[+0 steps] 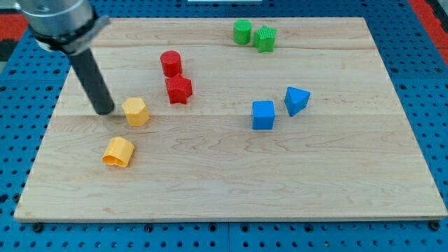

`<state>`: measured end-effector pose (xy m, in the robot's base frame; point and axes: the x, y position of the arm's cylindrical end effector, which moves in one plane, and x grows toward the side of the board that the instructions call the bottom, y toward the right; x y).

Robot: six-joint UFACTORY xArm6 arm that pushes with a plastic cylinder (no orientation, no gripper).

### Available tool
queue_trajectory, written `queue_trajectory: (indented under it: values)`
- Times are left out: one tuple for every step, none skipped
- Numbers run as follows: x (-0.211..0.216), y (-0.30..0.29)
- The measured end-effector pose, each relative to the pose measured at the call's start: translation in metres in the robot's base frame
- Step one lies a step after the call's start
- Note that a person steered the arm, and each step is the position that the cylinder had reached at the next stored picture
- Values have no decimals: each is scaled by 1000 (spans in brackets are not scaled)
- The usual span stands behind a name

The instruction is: Move the blue triangle to the right side

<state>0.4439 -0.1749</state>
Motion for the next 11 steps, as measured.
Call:
queue_trajectory:
  values:
    - [3,96]
    - [11,100]
    - [67,145]
    - [63,230]
    - [36,264]
    - [-5,272]
    - [-32,278]
    - [-48,285]
    - [-8,326]
    - [-5,322]
    - [22,317]
